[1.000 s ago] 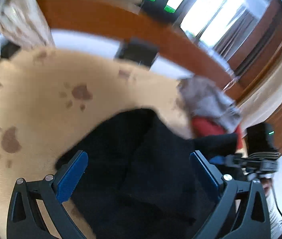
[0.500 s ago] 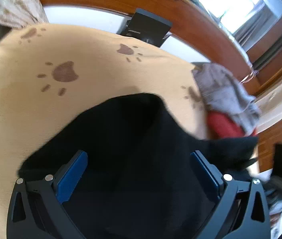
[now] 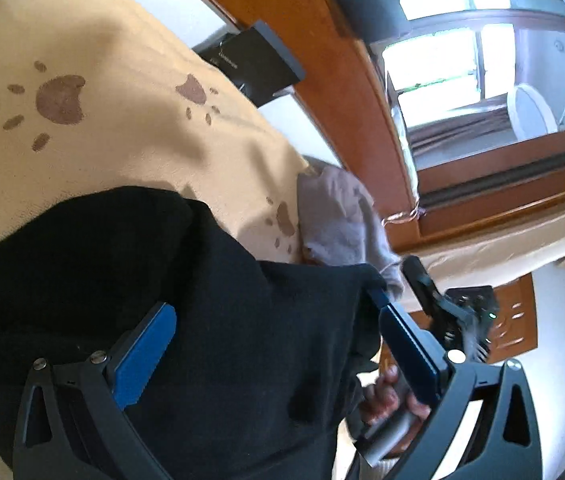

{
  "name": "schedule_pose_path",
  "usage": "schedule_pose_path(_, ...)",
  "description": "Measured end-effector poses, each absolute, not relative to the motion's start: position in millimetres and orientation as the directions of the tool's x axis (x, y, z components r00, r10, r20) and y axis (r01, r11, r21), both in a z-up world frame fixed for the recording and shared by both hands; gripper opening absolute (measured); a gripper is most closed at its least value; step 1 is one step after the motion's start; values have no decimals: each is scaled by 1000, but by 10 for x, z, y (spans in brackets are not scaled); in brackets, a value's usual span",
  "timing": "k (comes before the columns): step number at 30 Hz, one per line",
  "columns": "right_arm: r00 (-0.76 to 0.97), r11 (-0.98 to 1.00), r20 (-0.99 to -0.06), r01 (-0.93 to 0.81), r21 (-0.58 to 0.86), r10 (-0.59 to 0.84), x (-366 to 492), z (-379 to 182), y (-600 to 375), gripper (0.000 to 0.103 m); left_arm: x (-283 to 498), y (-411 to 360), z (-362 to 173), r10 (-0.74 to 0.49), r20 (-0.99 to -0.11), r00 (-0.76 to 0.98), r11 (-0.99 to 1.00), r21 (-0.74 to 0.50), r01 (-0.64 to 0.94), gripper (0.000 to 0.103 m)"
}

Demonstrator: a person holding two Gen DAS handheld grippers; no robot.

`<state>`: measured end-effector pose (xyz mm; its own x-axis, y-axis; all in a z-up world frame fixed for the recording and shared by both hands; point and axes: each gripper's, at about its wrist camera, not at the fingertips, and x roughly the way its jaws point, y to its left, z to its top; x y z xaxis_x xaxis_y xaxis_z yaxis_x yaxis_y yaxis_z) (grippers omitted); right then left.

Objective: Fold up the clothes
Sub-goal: 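Lower the folded end, open the right gripper and smooth the garment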

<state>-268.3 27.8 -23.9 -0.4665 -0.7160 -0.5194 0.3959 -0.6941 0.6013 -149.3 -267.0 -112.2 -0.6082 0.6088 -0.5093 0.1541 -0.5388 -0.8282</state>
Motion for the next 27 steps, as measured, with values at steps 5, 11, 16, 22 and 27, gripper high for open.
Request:
schedule_pose_path(5,-405,-731,-609,357,581,-682,-2750,-536,304,83,-1559,-2507,-1212,523,-637,-566,-687,-708,161,102)
schedule_pose_path(11,-605,-886,-696,454,97,-387,-2092,-161,189,83,-1441,-2527,-1075,490,-630,-602,-712,-688,141,102)
schedule_pose_path(16,-736,-770,-610,560,-305,-294,-1415,-196,-200,83,-1370,-2548,-783,422,-592,-686,-734,-668,125,102)
schedule_pose_path(22,-707,-658,-666,623,-424,-240,-1210,-749,-427,84,-1321,-2049,-852,361,-682,-635,-876,-483,20,102)
schedule_pose_path(27,-686,-674,-677,635,-377,-267,-1280,-768,-306,90,-1322,-1700,-1224,68,-795,-603,-996,-89,4,102)
